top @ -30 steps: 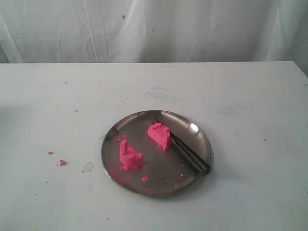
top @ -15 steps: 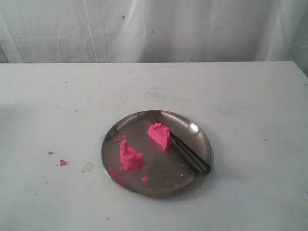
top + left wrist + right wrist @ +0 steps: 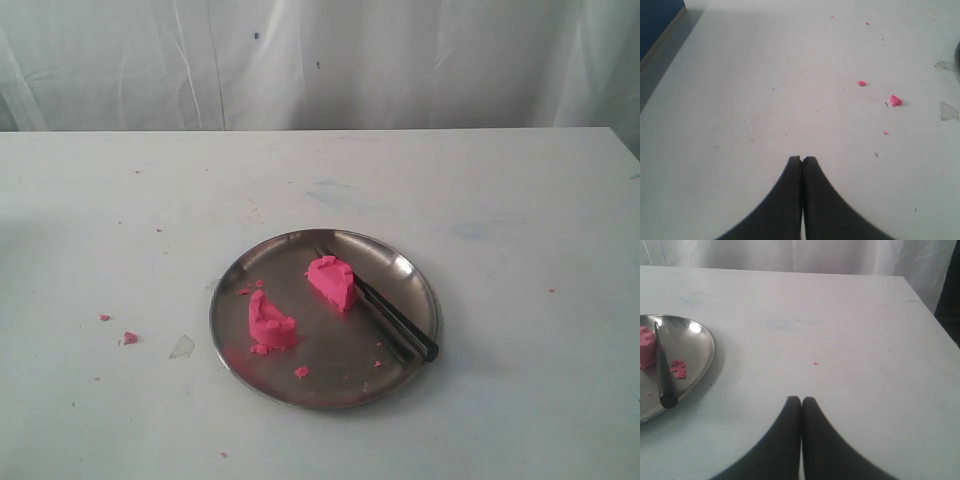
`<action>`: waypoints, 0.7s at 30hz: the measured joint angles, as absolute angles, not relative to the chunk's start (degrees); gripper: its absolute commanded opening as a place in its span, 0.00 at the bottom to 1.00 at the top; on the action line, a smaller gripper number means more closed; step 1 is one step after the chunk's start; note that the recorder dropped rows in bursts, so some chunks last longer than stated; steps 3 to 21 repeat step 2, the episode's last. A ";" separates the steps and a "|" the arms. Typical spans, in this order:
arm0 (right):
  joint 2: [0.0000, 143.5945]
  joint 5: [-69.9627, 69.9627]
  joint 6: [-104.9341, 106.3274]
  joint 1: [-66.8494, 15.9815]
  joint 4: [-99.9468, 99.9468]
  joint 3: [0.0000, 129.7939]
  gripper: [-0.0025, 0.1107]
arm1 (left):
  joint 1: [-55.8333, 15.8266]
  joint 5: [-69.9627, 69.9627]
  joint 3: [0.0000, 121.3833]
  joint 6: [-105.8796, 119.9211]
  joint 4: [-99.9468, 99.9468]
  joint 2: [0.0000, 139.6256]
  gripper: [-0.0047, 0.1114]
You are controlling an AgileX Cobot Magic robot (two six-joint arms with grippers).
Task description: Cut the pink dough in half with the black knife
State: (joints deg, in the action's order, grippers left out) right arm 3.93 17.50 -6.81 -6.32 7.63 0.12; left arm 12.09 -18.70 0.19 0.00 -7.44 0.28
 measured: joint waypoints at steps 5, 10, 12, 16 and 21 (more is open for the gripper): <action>3.93 17.50 -6.81 -6.32 7.63 0.12 0.02 | 12.09 -18.70 0.19 0.00 -7.44 0.28 0.04; 3.93 17.50 -6.81 -6.32 7.63 0.12 0.02 | 12.09 -18.70 0.19 0.00 -7.44 0.28 0.04; 3.93 17.50 -6.81 -6.32 7.63 0.12 0.02 | 12.09 -18.70 0.19 0.00 -7.44 0.28 0.04; 3.93 17.50 -6.81 -6.32 7.63 0.12 0.02 | 12.09 -18.70 0.19 0.00 -7.44 0.28 0.04; 3.93 17.50 -6.81 -6.32 7.63 0.12 0.02 | 12.09 -18.70 0.19 0.00 -7.44 0.28 0.04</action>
